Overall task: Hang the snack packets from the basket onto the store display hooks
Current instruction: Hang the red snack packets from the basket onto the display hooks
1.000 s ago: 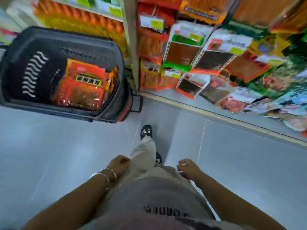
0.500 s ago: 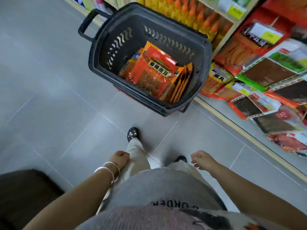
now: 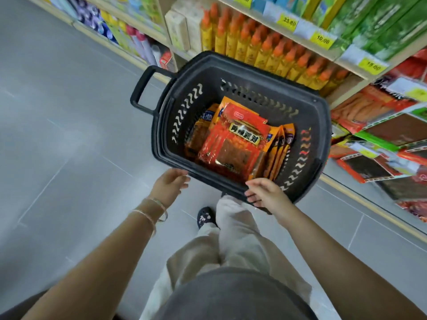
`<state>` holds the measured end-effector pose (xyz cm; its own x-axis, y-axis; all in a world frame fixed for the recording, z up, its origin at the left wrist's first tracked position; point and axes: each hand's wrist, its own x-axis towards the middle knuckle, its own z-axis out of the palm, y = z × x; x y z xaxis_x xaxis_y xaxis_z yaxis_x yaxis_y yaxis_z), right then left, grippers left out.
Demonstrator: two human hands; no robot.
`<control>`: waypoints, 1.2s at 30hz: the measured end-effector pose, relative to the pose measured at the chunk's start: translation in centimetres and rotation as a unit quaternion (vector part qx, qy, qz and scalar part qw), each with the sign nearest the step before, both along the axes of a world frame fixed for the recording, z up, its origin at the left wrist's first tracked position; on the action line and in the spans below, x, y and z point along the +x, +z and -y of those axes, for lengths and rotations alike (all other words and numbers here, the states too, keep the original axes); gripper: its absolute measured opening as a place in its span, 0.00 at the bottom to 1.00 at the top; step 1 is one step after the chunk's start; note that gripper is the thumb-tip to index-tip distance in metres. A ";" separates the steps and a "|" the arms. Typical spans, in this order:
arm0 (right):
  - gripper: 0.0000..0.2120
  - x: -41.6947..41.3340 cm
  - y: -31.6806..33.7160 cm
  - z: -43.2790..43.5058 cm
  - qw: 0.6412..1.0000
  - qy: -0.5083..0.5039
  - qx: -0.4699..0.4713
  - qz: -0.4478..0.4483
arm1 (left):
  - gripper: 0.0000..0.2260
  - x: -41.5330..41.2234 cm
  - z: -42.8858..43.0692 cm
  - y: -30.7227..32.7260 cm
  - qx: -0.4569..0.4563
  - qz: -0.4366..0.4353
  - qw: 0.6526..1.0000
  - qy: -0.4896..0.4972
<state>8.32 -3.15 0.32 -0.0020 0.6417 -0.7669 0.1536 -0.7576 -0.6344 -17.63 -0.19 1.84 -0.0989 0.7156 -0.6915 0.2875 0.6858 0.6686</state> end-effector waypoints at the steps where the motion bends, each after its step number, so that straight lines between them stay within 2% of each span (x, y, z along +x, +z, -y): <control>1: 0.05 0.0 -0.4 -1.7 1.000 -0.004 0.000 0.006 | 0.05 0.4 -1.6 0.0 0.009 0.008 1.000 0.004; 5: 0.05 0.9 -4.4 -7.9 0.998 -0.042 -0.031 0.030 | 0.05 1.3 -7.4 -1.5 0.019 0.019 0.999 0.026; 7: 0.11 1.6 -7.7 -10.2 0.996 -0.032 -0.060 0.064 | 0.06 1.8 -10.0 -3.0 0.010 0.019 0.999 0.025; 11: 0.18 2.3 -14.4 -12.9 0.971 0.094 -0.125 0.181 | 0.05 2.5 -14.1 -6.4 -0.037 0.020 0.999 0.024; 13: 0.20 2.2 -16.9 -13.9 0.964 0.110 -0.132 0.202 | 0.05 2.7 -15.3 -8.2 -0.056 0.015 0.998 0.039; 15: 0.25 2.0 -18.9 -14.7 0.966 0.056 -0.163 0.193 | 0.04 2.7 -15.9 -9.6 -0.076 0.013 0.995 0.060; 17: 0.37 1.7 -20.7 -14.8 0.957 -0.012 -0.211 0.198 | 0.04 2.7 -15.8 -10.6 -0.093 0.019 0.993 0.064; 19: 0.52 1.1 -21.9 -14.6 0.933 -0.076 -0.259 0.239 | 0.05 2.6 -15.8 -11.4 -0.107 0.021 0.992 0.062; 22: 0.59 0.1 -23.1 -14.2 0.915 -0.182 -0.269 0.238 | 0.04 2.3 -16.1 -12.5 -0.125 0.014 0.990 0.065; 25: 0.51 0.3 -23.2 -13.6 0.922 -0.265 -0.218 0.182 | 0.05 2.0 -16.7 -13.1 -0.134 -0.005 0.990 0.052; 29: 0.23 0.7 -20.5 -12.7 0.941 -0.270 -0.114 0.170 | 0.04 1.8 -17.8 -13.3 -0.139 -0.014 0.990 0.026; 31: 0.14 0.8 -18.3 -12.7 0.953 -0.258 -0.061 0.148 | 0.04 1.9 -18.1 -13.2 -0.143 -0.018 0.989 0.012; 33: 0.11 1.1 -15.8 -12.8 0.966 -0.220 -0.013 0.136 | 0.04 2.0 -18.5 -12.9 -0.143 -0.020 0.989 -0.004; 36: 0.13 1.3 -12.6 -12.9 0.978 -0.186 0.025 0.092 | 0.04 2.2 -18.7 -12.4 -0.142 -0.022 0.989 -0.033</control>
<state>9.62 9.71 -12.31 0.3735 0.6093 -0.6995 -0.0117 -0.7509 -0.6603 -15.41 18.50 -10.58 -0.0941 0.4991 -0.8614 0.3624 0.8230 0.4373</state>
